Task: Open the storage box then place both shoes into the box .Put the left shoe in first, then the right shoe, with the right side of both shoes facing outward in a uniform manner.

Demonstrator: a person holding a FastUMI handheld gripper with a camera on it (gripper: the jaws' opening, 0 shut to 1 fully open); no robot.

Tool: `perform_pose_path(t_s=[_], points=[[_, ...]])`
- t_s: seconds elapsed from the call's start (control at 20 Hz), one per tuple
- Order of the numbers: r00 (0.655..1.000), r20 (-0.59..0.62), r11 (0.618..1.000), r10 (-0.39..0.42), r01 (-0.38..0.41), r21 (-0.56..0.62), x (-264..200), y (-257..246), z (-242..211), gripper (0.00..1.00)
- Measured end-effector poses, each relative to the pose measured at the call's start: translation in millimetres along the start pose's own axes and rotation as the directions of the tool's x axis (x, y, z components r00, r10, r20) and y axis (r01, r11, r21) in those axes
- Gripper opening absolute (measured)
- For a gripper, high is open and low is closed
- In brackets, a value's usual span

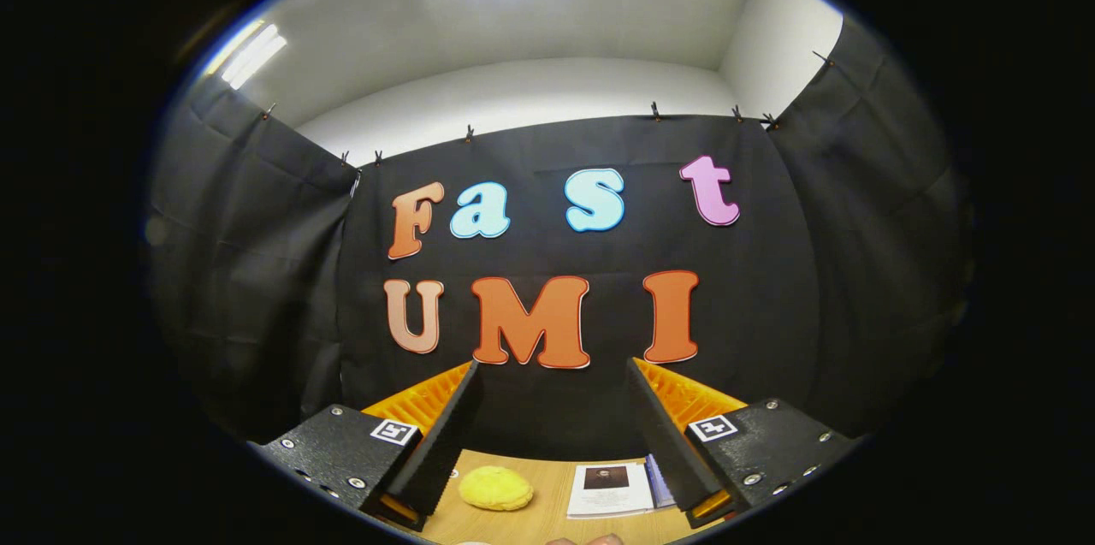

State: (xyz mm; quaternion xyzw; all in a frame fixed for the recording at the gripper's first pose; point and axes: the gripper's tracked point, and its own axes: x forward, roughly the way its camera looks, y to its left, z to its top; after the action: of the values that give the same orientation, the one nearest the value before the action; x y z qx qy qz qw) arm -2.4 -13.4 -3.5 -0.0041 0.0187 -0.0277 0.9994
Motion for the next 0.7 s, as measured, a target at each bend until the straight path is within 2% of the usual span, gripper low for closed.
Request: perform_pose_path(t_s=[0.3, 0.5, 0.6, 0.7], points=[[1.000, -0.031, 1.000, 0.000, 0.000, 0.008, -2, 1, -12, 0.99], [0.991, -0.119, 0.993, 0.056, -0.043, 0.110, -1, 21, -42, 0.99], [0.973, -0.213, 0.985, 0.089, -0.054, 0.165, 0, 33, -71, 0.99], [0.938, -0.311, 0.969, 0.152, -0.079, 0.235, 0, 53, -103, 0.99]])
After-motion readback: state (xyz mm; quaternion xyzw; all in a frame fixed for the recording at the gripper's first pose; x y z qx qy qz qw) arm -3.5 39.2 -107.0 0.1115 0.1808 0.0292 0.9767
